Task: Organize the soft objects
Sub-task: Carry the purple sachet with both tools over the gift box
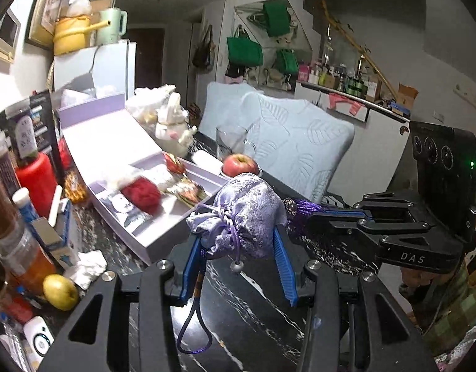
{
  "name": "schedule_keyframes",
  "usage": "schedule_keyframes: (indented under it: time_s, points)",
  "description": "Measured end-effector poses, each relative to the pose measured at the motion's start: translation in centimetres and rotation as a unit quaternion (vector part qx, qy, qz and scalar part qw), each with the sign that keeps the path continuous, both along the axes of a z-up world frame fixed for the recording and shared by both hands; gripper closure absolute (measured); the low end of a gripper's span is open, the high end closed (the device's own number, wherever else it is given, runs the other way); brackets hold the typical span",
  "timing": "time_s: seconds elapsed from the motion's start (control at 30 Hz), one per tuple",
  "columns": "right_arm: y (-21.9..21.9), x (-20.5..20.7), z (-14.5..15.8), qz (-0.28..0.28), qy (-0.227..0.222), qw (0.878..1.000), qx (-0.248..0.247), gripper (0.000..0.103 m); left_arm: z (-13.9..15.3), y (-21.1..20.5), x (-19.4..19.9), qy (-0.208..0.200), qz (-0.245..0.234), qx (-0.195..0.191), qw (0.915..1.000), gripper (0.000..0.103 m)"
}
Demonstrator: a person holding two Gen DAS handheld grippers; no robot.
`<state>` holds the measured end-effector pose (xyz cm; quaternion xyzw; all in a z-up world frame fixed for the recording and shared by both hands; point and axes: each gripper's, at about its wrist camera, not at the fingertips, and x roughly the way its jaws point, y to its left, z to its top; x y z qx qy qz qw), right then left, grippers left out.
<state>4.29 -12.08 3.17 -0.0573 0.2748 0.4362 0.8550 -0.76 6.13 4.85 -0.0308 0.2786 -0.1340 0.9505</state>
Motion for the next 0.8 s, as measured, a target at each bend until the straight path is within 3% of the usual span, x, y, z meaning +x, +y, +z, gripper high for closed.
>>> schedule_keyframes:
  time_s: [0.37,0.8]
  points:
    - [2.9,2.4,3.4,0.015,-0.036,0.999,0.011,0.1,2.8,2.9,2.4,-0.034,0.019,0.012,0.9992,0.059]
    - [7.0,7.8,6.2,0.026,-0.077,0.997,0.01,0.1,4.6,6.1,8.4,-0.054,0.042,0.031,0.9972,0.059]
